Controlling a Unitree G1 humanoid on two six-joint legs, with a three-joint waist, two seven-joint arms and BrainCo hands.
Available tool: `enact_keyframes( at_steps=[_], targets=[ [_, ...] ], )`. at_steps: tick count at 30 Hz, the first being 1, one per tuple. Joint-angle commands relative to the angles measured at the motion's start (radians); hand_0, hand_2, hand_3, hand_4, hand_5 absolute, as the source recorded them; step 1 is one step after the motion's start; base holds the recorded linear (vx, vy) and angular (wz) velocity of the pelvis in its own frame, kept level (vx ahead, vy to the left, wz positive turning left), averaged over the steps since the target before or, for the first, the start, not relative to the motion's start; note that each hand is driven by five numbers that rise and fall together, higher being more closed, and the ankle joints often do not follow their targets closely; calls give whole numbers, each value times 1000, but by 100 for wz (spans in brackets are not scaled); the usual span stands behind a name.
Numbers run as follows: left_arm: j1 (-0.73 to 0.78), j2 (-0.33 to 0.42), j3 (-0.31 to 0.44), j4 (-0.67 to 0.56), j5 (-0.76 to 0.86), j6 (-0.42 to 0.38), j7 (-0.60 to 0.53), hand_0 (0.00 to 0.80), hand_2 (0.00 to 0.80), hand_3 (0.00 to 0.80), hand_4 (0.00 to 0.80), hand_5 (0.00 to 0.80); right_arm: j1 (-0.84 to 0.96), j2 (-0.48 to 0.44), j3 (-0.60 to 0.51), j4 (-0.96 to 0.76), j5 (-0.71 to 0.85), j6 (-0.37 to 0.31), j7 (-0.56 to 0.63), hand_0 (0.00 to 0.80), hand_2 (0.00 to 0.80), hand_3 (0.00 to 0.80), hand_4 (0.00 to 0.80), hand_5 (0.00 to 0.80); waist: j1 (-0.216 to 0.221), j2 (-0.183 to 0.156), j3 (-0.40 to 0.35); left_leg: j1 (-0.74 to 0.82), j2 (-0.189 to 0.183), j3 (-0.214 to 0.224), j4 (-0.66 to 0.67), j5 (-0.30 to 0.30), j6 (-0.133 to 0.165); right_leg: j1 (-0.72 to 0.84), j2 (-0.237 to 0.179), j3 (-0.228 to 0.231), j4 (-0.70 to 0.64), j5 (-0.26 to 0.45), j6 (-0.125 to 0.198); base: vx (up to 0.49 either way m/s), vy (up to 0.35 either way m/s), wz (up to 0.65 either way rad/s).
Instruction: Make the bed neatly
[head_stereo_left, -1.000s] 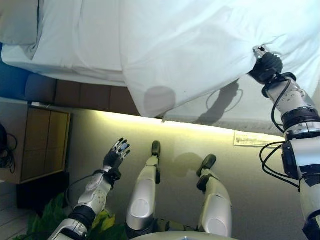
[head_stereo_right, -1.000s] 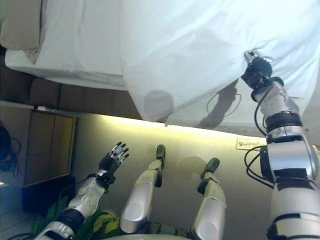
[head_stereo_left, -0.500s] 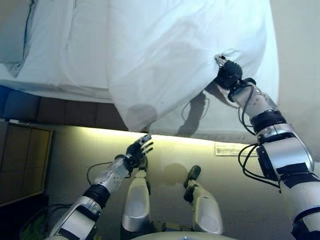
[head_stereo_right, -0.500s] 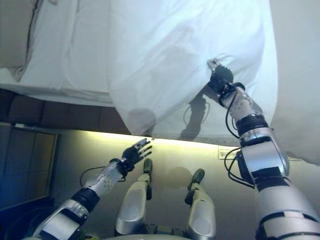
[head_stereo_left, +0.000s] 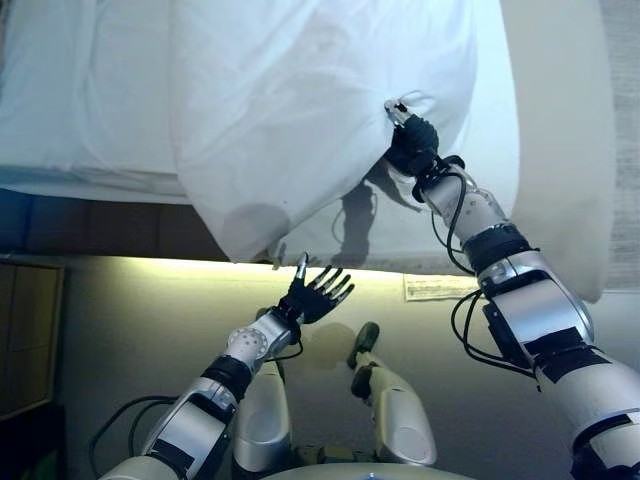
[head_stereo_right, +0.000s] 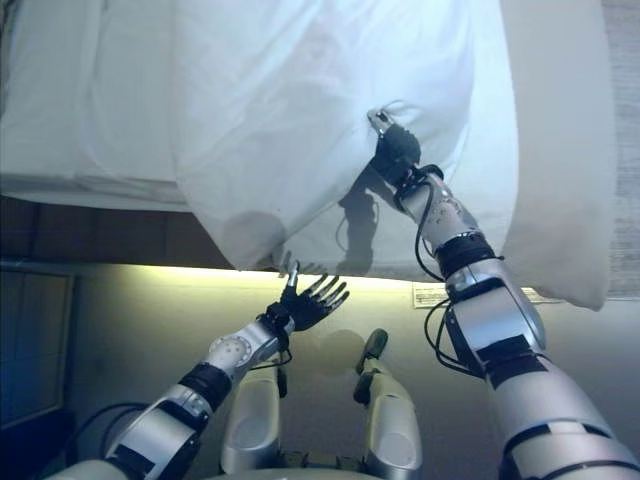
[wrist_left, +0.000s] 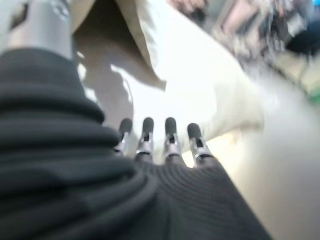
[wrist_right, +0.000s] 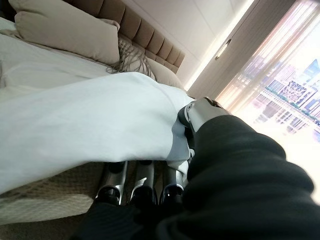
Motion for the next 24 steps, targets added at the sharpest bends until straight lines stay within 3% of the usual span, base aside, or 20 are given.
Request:
enact_keyframes(
  at_steps=[1,7,9,11,15,24],
  targets=[
    [-52,-39,13,5,-97,-42,-56,0,0,0,0,0,-6,22,-2,-204,74,-58,42,800,800,800,800,800,-1,-60,-36,-40,51,-16,44,-50,-11,7,-76,40,63,-73,104,48,-96,-4],
    [-122,-45,114,-41,-170,-186,-115,0,0,0,0,0,128,35,-24,-326,50,-39,35,800,800,800,800,800,-24,-102,-48,-36,65,-20,58,-59,-19,26,-62,45,53,-78,101,52,-80,-2],
    [-122,-45,114,-41,-170,-186,-115,0,0,0,0,0,128,35,-24,-326,50,-39,35,800,800,800,800,800,-24,-102,-48,-36,65,-20,58,-59,-19,26,-62,45,53,-78,101,18,-24,-1],
    [-154,-41,183,-82,-170,-268,-168,0,0,0,0,0,225,29,-30,-401,21,-17,59,800,800,800,800,800,-37,-126,-58,-31,73,-22,62,-64,-23,36,-56,46,49,-81,101,26,-87,-3],
    [-172,-26,233,-123,-170,-335,-217,0,0,0,0,0,338,25,-31,-479,0,0,99,800,800,800,800,800,-45,-156,-64,-33,80,-19,62,-48,-20,41,-54,33,44,-66,94,10,-68,2],
    [-211,70,341,-130,-170,-392,-259,0,0,0,0,0,495,36,-48,-563,-22,47,160,800,800,800,800,800,-52,-200,-87,-13,97,-20,59,-64,-27,71,-40,25,28,-72,97,42,-46,2]
  ],
)
